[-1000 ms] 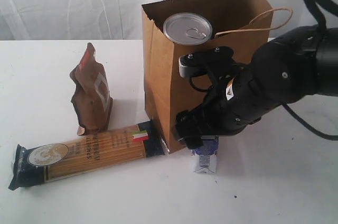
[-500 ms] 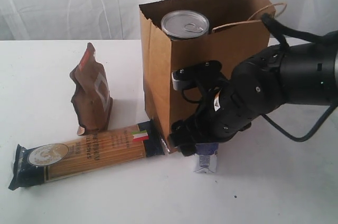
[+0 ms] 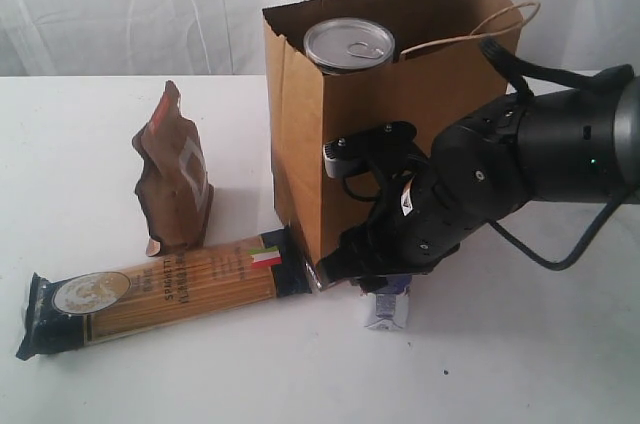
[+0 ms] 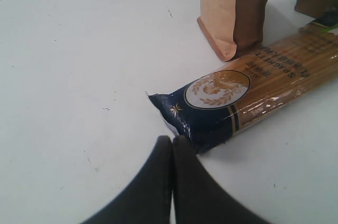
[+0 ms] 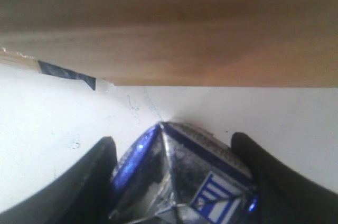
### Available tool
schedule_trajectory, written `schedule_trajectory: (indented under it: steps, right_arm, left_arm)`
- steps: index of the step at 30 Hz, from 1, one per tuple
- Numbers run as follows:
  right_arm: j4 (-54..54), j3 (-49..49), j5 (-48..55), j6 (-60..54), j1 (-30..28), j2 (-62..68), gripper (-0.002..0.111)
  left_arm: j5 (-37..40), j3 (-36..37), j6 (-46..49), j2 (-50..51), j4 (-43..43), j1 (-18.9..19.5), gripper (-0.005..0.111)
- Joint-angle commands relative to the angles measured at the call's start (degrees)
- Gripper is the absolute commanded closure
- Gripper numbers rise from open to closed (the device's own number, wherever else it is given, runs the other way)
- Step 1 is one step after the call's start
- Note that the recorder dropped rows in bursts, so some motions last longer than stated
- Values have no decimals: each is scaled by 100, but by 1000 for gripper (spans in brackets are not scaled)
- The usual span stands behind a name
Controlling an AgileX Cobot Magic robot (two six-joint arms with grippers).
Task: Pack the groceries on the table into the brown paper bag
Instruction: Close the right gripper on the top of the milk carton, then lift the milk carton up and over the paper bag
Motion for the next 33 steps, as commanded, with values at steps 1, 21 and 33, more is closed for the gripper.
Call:
schedule_trajectory:
  steps: [1, 21, 33]
  right_arm:
    - [-36, 97, -81, 24, 7, -180, 107]
    - [-2847, 850, 1618, 1698, -371, -3065, 108]
    - [-2873, -662, 1094, 1698, -1581, -3279, 108]
  left_arm:
    - [17, 15, -10, -30, -14, 25, 107]
    - [17, 15, -10, -30, -14, 25, 107]
    - [17, 15, -10, -30, -14, 25, 107]
